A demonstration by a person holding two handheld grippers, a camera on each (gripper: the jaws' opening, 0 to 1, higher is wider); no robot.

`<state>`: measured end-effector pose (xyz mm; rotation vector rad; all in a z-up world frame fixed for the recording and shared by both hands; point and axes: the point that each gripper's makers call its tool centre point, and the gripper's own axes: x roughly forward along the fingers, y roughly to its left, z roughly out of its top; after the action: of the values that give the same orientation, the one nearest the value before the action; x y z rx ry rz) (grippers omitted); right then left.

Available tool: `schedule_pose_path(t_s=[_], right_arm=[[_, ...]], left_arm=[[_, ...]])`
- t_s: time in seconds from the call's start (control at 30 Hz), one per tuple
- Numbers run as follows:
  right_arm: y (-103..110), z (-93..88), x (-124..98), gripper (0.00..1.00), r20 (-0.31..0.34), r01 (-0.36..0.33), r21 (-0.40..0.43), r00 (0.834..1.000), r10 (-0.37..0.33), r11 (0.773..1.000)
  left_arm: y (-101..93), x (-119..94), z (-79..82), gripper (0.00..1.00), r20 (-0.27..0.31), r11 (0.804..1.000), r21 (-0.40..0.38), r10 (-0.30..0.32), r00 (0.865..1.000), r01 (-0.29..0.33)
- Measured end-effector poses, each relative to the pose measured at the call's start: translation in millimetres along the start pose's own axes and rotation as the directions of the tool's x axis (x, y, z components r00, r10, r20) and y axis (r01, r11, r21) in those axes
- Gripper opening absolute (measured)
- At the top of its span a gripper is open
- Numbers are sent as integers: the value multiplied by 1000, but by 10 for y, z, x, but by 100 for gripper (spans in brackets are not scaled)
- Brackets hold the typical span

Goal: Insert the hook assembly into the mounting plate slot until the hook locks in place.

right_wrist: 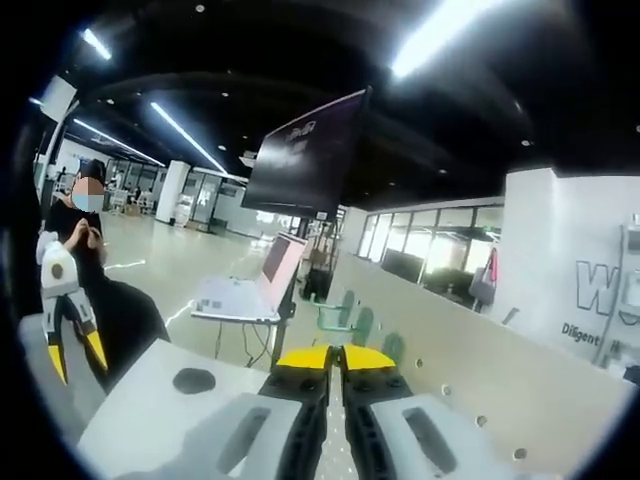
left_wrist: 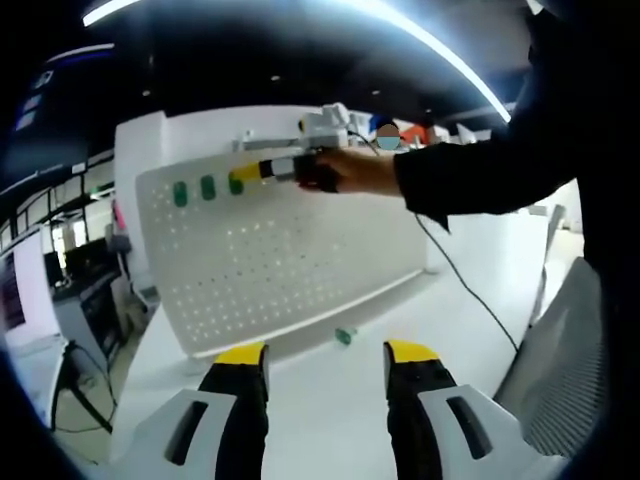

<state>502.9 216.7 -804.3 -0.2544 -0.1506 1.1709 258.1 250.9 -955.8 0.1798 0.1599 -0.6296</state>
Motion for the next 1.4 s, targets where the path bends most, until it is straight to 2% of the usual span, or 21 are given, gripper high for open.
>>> schedule_pose_path(t_s=[0.13,0.23,0.53,0.83,1.1,1.4], right_arm=[[13,-3,-7,3,-15,5,-11,1000,-5,1000],[11,-14,-40,10,-32,23,-13,999,-23,1000],[5,2,-284,18,-8,64,26,998,-64,998],[378,46,-606,21,0,80,34,997,-80,996],[665,-87,-871,22,-10,99,102,995,-98,990],[852,-442,-1203,22,-45,171,203,985,-165,964]], left_arm=[[-1,0,6,47,3,1000,1,-1,1000,1],[-10,2,6,47,2,1000,8,-4,1000,4],[-19,-5,23,47,10,1000,15,-7,1000,7],[-30,-11,43,47,21,1000,21,-10,1000,10],[-32,-16,55,47,26,1000,23,-9,1000,9],[-43,-8,42,47,17,999,33,-13,1000,12]])
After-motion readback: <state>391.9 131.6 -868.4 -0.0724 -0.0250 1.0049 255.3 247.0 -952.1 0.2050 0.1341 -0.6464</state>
